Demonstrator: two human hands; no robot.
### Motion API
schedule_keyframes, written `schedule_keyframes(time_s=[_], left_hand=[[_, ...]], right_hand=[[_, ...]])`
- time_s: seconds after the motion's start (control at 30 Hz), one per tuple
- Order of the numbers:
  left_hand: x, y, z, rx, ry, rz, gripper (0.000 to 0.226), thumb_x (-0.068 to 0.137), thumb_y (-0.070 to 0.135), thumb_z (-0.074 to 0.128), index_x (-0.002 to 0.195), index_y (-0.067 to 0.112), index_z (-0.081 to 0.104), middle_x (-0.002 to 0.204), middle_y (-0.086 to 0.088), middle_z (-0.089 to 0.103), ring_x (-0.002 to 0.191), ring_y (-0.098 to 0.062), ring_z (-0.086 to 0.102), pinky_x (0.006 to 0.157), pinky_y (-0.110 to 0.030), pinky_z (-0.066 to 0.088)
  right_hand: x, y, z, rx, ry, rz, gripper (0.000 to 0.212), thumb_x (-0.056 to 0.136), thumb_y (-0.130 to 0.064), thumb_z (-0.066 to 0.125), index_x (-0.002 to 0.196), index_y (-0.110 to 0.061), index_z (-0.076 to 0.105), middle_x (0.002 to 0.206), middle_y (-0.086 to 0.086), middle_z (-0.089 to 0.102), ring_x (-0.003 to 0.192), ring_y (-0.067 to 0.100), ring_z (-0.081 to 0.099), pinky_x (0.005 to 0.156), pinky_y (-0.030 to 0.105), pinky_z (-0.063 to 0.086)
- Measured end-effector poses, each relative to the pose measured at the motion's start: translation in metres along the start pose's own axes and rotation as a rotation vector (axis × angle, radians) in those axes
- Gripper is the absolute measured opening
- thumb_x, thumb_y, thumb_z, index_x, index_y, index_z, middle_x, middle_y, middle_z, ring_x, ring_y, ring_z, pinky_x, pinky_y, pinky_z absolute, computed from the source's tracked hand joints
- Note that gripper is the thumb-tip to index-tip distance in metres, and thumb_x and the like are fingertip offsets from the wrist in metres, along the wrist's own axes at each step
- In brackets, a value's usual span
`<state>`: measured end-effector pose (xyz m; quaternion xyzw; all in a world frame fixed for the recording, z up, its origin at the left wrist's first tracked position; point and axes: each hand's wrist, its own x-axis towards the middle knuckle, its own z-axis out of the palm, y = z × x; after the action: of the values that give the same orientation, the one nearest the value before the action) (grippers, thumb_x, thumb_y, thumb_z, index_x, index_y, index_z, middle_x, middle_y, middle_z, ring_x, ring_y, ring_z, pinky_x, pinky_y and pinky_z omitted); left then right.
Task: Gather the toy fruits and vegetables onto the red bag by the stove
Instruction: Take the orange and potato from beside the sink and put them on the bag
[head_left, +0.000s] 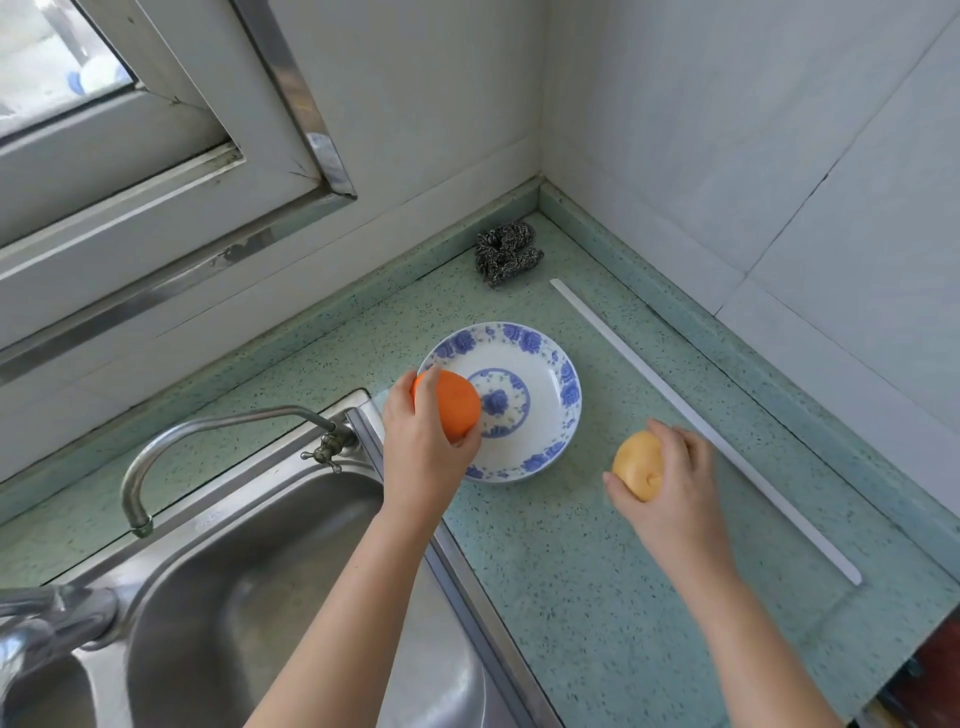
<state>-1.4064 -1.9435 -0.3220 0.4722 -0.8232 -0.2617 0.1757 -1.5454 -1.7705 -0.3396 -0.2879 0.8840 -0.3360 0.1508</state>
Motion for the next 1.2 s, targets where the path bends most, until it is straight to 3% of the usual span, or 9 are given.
schedule_keyframes(time_s=[0.33, 0.53, 0.67, 0.77, 0.87, 1.07, 1.2], left_hand=[[-0.040, 0.010, -0.027, -0.124, 0.041, -0.005, 0.071, 0.073, 0.026, 0.076, 0.133, 0.018, 0.039, 0.138, -0.009, 0.034, 0.122, -0.026, 0.037, 0.094, -0.037, 0.041], [-0.074, 0.024, -0.055, -0.244, 0.127, 0.016, 0.069, 0.072, 0.024, 0.076, 0.130, 0.020, 0.040, 0.130, 0.000, 0.037, 0.114, -0.014, 0.039, 0.090, -0.027, 0.038], [-0.096, 0.027, -0.075, -0.291, 0.175, 0.032, 0.069, 0.071, 0.024, 0.076, 0.130, 0.021, 0.040, 0.124, 0.008, 0.035, 0.113, -0.011, 0.040, 0.089, -0.025, 0.039], [-0.115, 0.027, -0.090, -0.318, 0.211, 0.012, 0.069, 0.071, 0.025, 0.076, 0.130, 0.024, 0.040, 0.126, 0.007, 0.038, 0.111, -0.008, 0.041, 0.085, -0.007, 0.033], [-0.134, 0.025, -0.102, -0.357, 0.259, -0.017, 0.069, 0.071, 0.023, 0.076, 0.129, 0.024, 0.040, 0.121, 0.008, 0.039, 0.106, -0.004, 0.041, 0.080, 0.004, 0.027], [-0.177, 0.015, -0.121, -0.401, 0.350, -0.045, 0.071, 0.069, 0.021, 0.078, 0.129, 0.021, 0.041, 0.121, 0.006, 0.042, 0.108, -0.004, 0.041, 0.084, 0.004, 0.025], [-0.212, 0.004, -0.133, -0.418, 0.452, -0.055, 0.070, 0.066, 0.026, 0.079, 0.123, 0.030, 0.039, 0.113, 0.019, 0.040, 0.108, -0.003, 0.041, 0.089, 0.000, 0.027]], right_hand=[[-0.007, -0.035, -0.019, 0.041, 0.023, -0.121, 0.065, 0.072, -0.023, 0.074, 0.128, -0.016, 0.043, 0.126, 0.007, 0.037, 0.106, 0.027, 0.047, 0.077, 0.030, 0.039], [-0.024, -0.068, -0.029, 0.117, -0.006, -0.243, 0.065, 0.072, -0.022, 0.075, 0.129, -0.015, 0.043, 0.117, -0.002, 0.035, 0.097, 0.012, 0.041, 0.075, 0.025, 0.036], [-0.040, -0.085, -0.032, 0.164, -0.019, -0.290, 0.065, 0.073, -0.022, 0.074, 0.129, -0.017, 0.042, 0.115, -0.007, 0.031, 0.097, 0.007, 0.038, 0.075, 0.014, 0.030], [-0.054, -0.097, -0.033, 0.195, -0.051, -0.332, 0.065, 0.073, -0.022, 0.074, 0.130, -0.018, 0.041, 0.116, -0.008, 0.031, 0.098, 0.007, 0.038, 0.071, 0.008, 0.027], [-0.071, -0.108, -0.034, 0.211, -0.076, -0.375, 0.064, 0.073, -0.023, 0.074, 0.129, -0.020, 0.042, 0.116, -0.009, 0.032, 0.103, 0.010, 0.041, 0.080, 0.016, 0.032], [-0.109, -0.128, -0.033, 0.185, -0.115, -0.515, 0.064, 0.072, -0.022, 0.075, 0.127, -0.016, 0.043, 0.115, -0.007, 0.034, 0.099, 0.005, 0.037, 0.076, 0.009, 0.025], [-0.141, -0.138, -0.027, 0.138, -0.160, -0.607, 0.066, 0.070, -0.022, 0.075, 0.128, -0.015, 0.043, 0.121, 0.000, 0.039, 0.108, 0.011, 0.040, 0.083, 0.011, 0.027]])
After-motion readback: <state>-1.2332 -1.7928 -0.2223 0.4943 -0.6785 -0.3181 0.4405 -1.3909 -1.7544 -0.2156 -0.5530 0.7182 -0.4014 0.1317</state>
